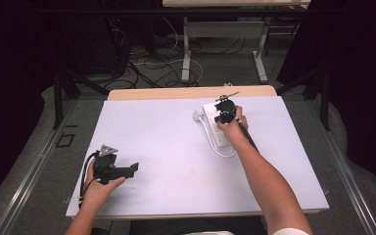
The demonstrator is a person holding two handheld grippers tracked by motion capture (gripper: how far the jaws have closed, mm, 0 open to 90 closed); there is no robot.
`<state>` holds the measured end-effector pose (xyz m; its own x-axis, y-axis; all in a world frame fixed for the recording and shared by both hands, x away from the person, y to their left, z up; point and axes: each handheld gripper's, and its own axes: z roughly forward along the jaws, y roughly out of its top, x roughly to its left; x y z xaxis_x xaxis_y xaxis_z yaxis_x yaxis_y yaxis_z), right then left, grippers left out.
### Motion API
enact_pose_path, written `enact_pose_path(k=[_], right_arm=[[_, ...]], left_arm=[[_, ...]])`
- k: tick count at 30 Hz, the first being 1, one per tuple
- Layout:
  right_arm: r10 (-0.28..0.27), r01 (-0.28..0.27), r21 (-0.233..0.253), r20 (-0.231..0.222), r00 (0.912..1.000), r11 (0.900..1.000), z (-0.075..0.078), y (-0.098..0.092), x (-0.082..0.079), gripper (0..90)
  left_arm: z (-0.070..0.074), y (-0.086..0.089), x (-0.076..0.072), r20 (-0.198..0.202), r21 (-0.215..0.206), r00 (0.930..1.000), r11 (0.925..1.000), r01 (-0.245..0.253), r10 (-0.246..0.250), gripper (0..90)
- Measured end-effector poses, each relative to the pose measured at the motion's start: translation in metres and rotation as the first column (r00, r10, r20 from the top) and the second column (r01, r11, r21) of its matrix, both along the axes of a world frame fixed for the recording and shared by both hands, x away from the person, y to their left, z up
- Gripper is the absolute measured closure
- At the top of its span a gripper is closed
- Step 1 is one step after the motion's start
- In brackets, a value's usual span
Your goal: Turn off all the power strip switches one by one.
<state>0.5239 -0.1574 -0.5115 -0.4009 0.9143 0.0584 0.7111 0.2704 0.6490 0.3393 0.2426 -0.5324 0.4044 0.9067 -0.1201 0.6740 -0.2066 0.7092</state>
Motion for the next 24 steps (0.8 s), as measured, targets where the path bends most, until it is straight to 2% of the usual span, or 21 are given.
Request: enact_pose_path(k=[4,5,9,12,13,17,19,20,23,24], right_arm=[[0.005,-0.005,-0.010,0.009,0.9999,1.000,0.005,0.002,0.002,90.0],[0.011,-0.011,-0.007,0.017,0.9998,1.000,0.006,0.002,0.003,90.0],[0.023,-0.023,-0.006,0.028,0.9993,1.000,0.010,0.004,0.006,90.0],[0.018,-0.017,-0.019,0.013,0.9998,1.000,0.013,0.006,0.009,90.0],[0.012,-0.012,-0.007,0.010,0.9999,1.000,0.013,0.007,0.010,90.0],[0.003,-0.003,-0.015,0.010,0.9999,1.000,0.013,0.007,0.015,90.0],[0.002,-0.002,-0.013,0.000,1.0000,1.000,0.011,0.008,0.018,90.0],[-0.001,0.001,0.000,0.006,1.0000,1.000,0.009,0.009,0.020,90.0],[-0.002,0.002,-0.001,0.007,1.0000,1.000,0.007,0.010,0.022,90.0],[-0.007,0.007,-0.003,-0.005,1.0000,1.000,0.007,0.011,0.023,90.0]], left_arm=[[0.000,0.000,0.000,-0.010,0.004,0.9999,1.0000,0.006,-0.006,2.8],[-0.001,0.000,0.000,0.003,0.001,1.0000,1.0000,-0.002,0.002,2.8],[-0.001,0.000,0.000,0.008,-0.001,1.0000,1.0000,-0.005,0.005,2.8],[-0.001,0.000,0.000,0.009,-0.002,1.0000,1.0000,-0.004,0.004,2.8],[-0.001,0.000,0.000,0.008,-0.001,1.0000,1.0000,-0.005,0.005,2.8],[-0.001,0.001,0.000,0.006,0.001,1.0000,1.0000,-0.002,0.002,2.7],[-0.001,0.001,0.000,0.007,-0.001,1.0000,1.0000,-0.002,0.002,2.8],[-0.001,0.002,0.001,0.007,0.000,1.0000,1.0000,-0.003,0.003,2.8],[-0.001,0.002,0.000,0.004,-0.003,1.0000,1.0000,-0.008,0.008,2.8],[-0.001,0.002,0.000,0.005,-0.005,0.9999,0.9999,-0.010,0.010,2.7]])
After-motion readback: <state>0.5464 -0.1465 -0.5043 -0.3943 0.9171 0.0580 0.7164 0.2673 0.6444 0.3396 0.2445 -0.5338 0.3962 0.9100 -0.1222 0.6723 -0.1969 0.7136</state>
